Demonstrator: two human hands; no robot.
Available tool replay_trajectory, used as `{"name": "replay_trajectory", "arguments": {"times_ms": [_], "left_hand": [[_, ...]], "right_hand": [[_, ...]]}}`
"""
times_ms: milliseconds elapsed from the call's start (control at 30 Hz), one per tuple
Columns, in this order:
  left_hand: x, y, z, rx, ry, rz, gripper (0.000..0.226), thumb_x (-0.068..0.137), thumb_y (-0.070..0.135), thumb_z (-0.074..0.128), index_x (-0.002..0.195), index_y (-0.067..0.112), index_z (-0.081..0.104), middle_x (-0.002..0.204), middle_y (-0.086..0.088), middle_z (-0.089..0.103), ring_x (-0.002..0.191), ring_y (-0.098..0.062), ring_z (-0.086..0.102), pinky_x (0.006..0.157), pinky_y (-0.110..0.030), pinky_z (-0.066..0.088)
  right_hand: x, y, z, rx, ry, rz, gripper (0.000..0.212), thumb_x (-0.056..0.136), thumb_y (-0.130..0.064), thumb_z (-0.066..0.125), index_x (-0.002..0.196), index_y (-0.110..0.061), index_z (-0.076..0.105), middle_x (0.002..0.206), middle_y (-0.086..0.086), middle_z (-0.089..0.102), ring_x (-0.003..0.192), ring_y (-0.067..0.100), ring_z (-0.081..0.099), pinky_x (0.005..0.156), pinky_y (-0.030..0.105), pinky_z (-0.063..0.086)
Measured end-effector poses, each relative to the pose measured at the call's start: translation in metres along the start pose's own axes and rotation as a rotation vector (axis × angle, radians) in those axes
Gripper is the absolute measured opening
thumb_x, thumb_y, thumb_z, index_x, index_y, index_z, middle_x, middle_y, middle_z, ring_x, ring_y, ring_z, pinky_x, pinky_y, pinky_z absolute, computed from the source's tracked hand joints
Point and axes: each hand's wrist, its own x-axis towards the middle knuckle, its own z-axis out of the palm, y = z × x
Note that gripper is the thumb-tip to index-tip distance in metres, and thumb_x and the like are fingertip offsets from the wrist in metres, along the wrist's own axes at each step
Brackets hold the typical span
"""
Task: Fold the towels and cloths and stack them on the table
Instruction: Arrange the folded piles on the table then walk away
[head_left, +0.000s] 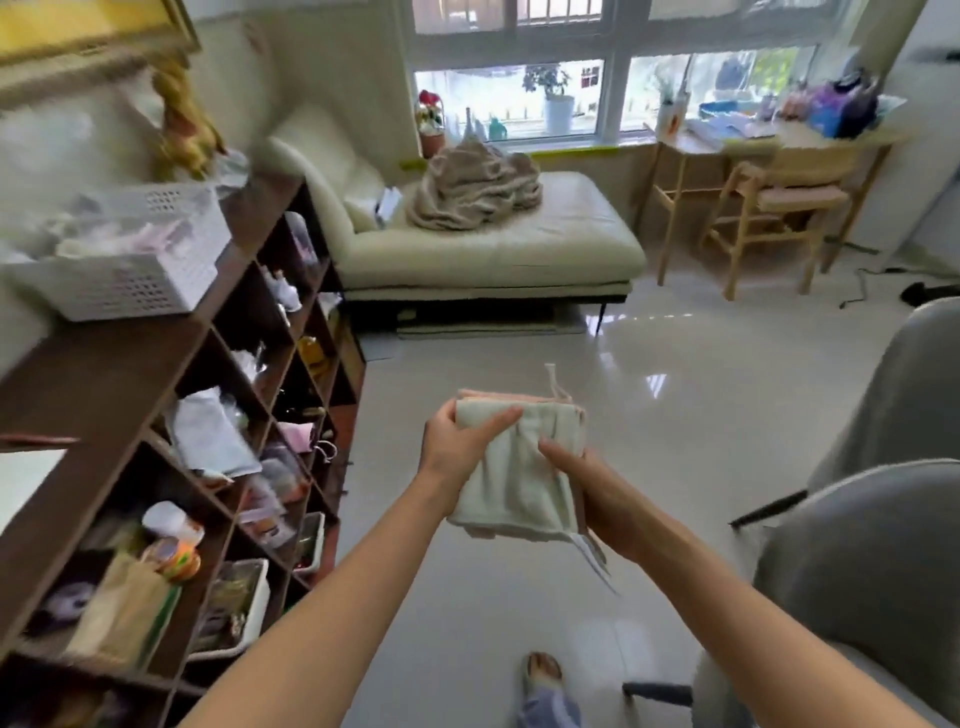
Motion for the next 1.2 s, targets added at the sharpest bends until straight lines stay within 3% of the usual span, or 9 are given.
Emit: {"name": "replay_trajectory", "arguments": {"times_ms": [100, 200, 333, 533, 633, 867, 1000, 1100, 1200], "left_hand": [[0.067, 0.013, -0.033, -0.001, 0.059, 0.036, 0.047, 0.068, 0.035, 0.085, 0.103, 0.014, 0.063, 0.097, -0.004, 0.071, 0.087, -0.020, 0.070, 0.074, -0.039, 0.060], [0.127, 0.040, -0.066, -0.005, 0.131, 0.086, 0.051, 0.070, 0.034, 0.084, 0.110, 0.015, 0.061, 0.102, -0.004, 0.070, 0.088, -0.017, 0.070, 0.069, -0.031, 0.059], [0.187, 0.081, -0.119, -0.001, 0.311, 0.120, 0.045, 0.070, 0.034, 0.084, 0.106, 0.014, 0.065, 0.095, 0.000, 0.073, 0.081, -0.009, 0.070, 0.059, -0.017, 0.052], [0.255, 0.125, -0.213, 0.026, 0.491, 0.197, 0.052, 0.067, 0.044, 0.084, 0.109, 0.018, 0.068, 0.101, 0.000, 0.073, 0.091, -0.015, 0.071, 0.072, -0.029, 0.057], [0.288, 0.140, -0.271, 0.006, 0.595, 0.230, 0.047, 0.067, 0.037, 0.086, 0.105, 0.018, 0.068, 0.098, 0.000, 0.074, 0.091, -0.016, 0.071, 0.080, -0.036, 0.058], [0.364, 0.187, -0.408, -0.037, 0.720, 0.287, 0.027, 0.079, 0.029, 0.077, 0.096, 0.033, 0.056, 0.094, 0.010, 0.069, 0.075, 0.003, 0.067, 0.058, -0.014, 0.051], [0.389, 0.203, -0.503, 0.067, 0.862, 0.289, 0.017, 0.093, 0.047, 0.054, 0.096, 0.034, 0.064, 0.099, 0.004, 0.070, 0.092, -0.010, 0.067, 0.083, -0.031, 0.051], [0.400, 0.195, -0.580, 0.283, 1.031, 0.138, 0.025, 0.097, 0.033, 0.053, 0.108, 0.017, 0.067, 0.111, -0.004, 0.068, 0.099, -0.015, 0.062, 0.081, -0.024, 0.043], [0.410, 0.186, -0.637, 0.516, 1.015, -0.058, 0.025, 0.095, 0.029, 0.057, 0.113, 0.016, 0.068, 0.114, 0.000, 0.067, 0.100, -0.012, 0.061, 0.081, -0.021, 0.040]], "right_hand": [[0.080, -0.019, 0.002, -0.044, -0.104, 0.047, 0.050, 0.084, -0.027, 0.067, 0.130, -0.016, 0.051, 0.119, 0.011, 0.066, 0.109, 0.029, 0.065, 0.085, 0.037, 0.055], [0.169, -0.040, 0.012, -0.015, -0.090, 0.085, 0.049, 0.081, -0.014, 0.074, 0.125, -0.010, 0.054, 0.110, 0.013, 0.070, 0.100, 0.030, 0.068, 0.077, 0.038, 0.057], [0.269, -0.075, 0.043, -0.019, -0.160, 0.132, 0.045, 0.079, -0.010, 0.074, 0.121, -0.011, 0.057, 0.107, 0.011, 0.071, 0.096, 0.028, 0.070, 0.076, 0.039, 0.058], [0.404, -0.114, 0.111, -0.141, -0.317, 0.040, 0.047, 0.074, -0.008, 0.079, 0.116, -0.014, 0.059, 0.107, 0.008, 0.071, 0.097, 0.027, 0.069, 0.087, 0.048, 0.055], [0.475, -0.127, 0.158, -0.224, -0.393, -0.041, 0.048, 0.073, -0.007, 0.080, 0.116, -0.015, 0.059, 0.105, 0.004, 0.072, 0.096, 0.022, 0.070, 0.086, 0.043, 0.056], [0.622, -0.160, 0.283, -0.359, -0.543, -0.255, 0.049, 0.076, -0.005, 0.078, 0.118, -0.016, 0.056, 0.107, 0.004, 0.071, 0.096, 0.016, 0.069, 0.083, 0.034, 0.057], [0.700, -0.182, 0.356, -0.512, -0.520, -0.462, 0.053, 0.072, -0.011, 0.081, 0.118, -0.021, 0.055, 0.104, -0.003, 0.069, 0.094, 0.010, 0.067, 0.083, 0.031, 0.054], [0.751, -0.195, 0.411, -0.650, -0.494, -0.610, 0.058, 0.069, -0.016, 0.080, 0.119, -0.026, 0.053, 0.100, -0.010, 0.065, 0.092, 0.009, 0.062, 0.078, 0.028, 0.048], [0.797, -0.196, 0.455, -0.779, -0.498, -0.788, 0.057, 0.071, -0.024, 0.079, 0.119, -0.021, 0.050, 0.096, -0.005, 0.064, 0.085, 0.016, 0.060, 0.070, 0.032, 0.046]]}}
